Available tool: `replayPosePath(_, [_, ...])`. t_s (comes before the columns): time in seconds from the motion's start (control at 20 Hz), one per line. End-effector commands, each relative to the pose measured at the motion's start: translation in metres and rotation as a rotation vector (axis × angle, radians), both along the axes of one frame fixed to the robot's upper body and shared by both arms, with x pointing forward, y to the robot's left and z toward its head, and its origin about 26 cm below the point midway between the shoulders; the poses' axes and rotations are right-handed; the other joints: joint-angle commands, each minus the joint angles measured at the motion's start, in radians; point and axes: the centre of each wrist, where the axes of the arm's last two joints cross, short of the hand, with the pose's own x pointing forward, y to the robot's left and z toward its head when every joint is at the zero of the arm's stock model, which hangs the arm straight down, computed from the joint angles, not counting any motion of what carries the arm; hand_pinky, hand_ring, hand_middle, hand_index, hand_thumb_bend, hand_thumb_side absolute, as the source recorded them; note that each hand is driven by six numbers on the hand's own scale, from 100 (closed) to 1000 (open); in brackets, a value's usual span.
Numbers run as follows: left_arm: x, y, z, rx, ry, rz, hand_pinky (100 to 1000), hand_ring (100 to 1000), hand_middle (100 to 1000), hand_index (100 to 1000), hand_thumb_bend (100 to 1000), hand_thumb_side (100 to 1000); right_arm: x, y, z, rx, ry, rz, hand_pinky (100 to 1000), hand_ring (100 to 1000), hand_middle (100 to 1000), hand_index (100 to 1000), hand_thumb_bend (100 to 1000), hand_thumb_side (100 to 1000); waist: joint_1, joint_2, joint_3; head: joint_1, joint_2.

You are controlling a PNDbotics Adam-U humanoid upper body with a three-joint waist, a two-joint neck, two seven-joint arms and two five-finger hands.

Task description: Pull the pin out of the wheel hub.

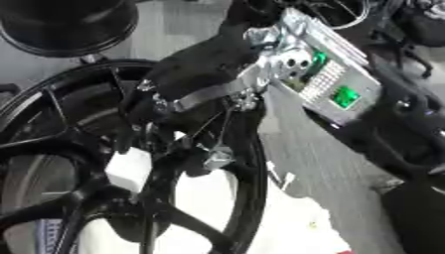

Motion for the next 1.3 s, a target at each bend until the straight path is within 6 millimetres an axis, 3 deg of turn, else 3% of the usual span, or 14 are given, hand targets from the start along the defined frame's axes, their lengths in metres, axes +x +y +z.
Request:
replayPosePath(0.05, [-0.002, -0.001, 0.007, 0.006, -0.024, -0.006, 820, 710, 572, 820, 100, 641, -0.001, 0.003, 0.006, -0.008, -0.035, 0.003, 908, 861, 803, 870, 357, 100, 0.005, -0.013, 0.004, -0.008, -0.016])
replayPosePath(0.7, [-0.003, 0.000, 0.005, -0.006, -0.014, 0.002, 820, 710, 571, 820, 100, 645, 0.007, 0.012, -0.002, -0.038, -0.033, -0.005, 914, 862, 805, 867, 363, 100, 0.007, -0.004, -0.004, 0.010, -0.034])
replayPosePath(1.3, [0.001, 0.010, -0.002, -0.060, 0.018, 0.055, 821, 710, 570, 819, 100, 672, 0.012, 0.013, -0.008, -0.038, -0.018, -0.002, 901, 848, 797, 862, 363, 100, 0.004, 0.013, 0.004, -0.024, -0.038])
